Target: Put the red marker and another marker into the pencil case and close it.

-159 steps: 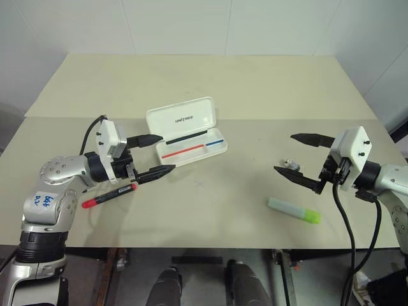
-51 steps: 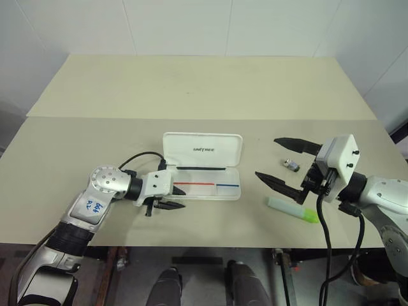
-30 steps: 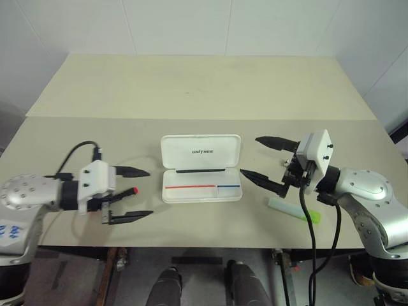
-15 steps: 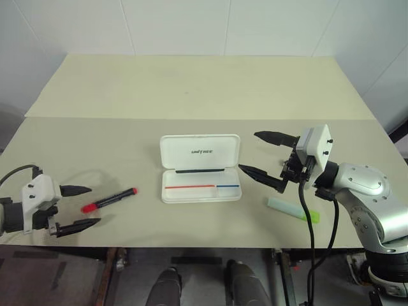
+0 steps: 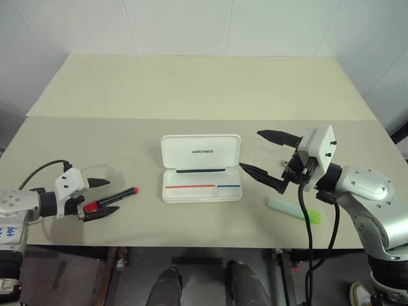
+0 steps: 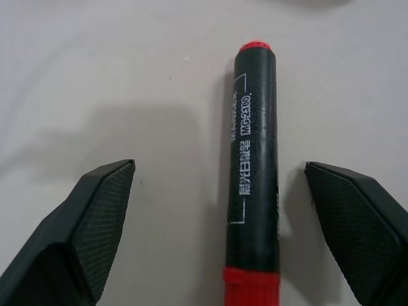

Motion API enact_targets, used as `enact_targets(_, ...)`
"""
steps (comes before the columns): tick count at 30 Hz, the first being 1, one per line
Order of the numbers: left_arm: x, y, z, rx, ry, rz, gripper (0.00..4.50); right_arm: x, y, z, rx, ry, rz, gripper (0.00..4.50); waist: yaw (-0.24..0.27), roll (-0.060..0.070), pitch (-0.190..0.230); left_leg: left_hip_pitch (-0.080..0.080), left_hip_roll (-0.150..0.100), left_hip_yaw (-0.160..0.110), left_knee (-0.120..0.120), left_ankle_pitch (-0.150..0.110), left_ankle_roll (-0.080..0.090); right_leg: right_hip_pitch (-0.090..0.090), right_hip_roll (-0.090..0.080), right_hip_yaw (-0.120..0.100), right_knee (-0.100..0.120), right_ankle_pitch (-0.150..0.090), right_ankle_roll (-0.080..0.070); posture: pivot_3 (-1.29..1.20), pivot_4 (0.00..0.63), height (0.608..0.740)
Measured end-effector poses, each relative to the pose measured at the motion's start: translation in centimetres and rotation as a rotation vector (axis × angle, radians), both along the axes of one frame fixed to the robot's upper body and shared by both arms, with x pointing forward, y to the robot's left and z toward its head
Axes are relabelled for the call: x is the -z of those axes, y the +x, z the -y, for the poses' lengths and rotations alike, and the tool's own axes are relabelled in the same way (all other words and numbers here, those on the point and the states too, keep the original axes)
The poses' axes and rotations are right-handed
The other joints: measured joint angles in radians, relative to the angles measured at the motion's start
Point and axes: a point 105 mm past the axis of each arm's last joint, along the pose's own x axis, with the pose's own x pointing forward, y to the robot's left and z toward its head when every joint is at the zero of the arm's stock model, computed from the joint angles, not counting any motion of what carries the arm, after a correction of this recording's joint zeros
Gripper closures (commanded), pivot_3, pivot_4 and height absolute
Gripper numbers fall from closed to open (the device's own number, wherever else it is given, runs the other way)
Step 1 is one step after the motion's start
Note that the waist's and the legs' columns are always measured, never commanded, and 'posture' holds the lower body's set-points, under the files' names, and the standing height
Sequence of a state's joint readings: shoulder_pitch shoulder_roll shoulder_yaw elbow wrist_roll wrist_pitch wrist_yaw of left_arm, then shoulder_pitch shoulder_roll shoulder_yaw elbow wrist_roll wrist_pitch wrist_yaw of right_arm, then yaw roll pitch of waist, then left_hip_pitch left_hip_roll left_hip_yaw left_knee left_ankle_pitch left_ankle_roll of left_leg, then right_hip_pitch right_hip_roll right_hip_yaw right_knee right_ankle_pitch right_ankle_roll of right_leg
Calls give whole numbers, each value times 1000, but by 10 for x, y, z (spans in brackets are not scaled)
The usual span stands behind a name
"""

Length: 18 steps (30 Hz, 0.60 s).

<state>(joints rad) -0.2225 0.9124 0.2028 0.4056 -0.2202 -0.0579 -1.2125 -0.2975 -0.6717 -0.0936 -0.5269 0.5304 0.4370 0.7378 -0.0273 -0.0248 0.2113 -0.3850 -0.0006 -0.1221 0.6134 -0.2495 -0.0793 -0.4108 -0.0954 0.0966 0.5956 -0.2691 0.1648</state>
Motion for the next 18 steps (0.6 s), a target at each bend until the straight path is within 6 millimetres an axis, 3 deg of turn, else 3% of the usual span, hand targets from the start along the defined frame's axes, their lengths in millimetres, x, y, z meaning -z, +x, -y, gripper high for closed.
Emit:
enact_targets(3, 1, 2, 1, 6, 2, -2, 15, -2, -1, -1, 1, 1, 7, 0, 1, 1, -1, 0, 0, 0, 0, 0, 0, 1, 0, 0, -1, -1, -3, 0, 150, 740)
enact_targets(13, 10, 0, 9, 47, 6, -49, 3045, -5, -1, 0, 19, 10, 10, 0, 0, 5, -3, 10, 1, 1, 0, 6, 3, 12, 0, -1, -4, -2, -18, 0, 150, 740)
enact_targets(16, 11, -2, 13, 52, 9, -52, 3974, -6, -1, 0, 19, 10, 15, 0, -7, 10, -4, 7, 11, 1, -1, 3, -1, 22, 5, -7, -33, 13, -19, 0, 150, 740)
enact_targets(18, 11, -3, 14, 51, 12, -54, 3982, -7, -1, 0, 18, 10, 16, 0, -14, 24, -10, -4, 30, 2, -5, 4, -1, 36, 16, -18, -77, 39, -26, 0, 150, 740)
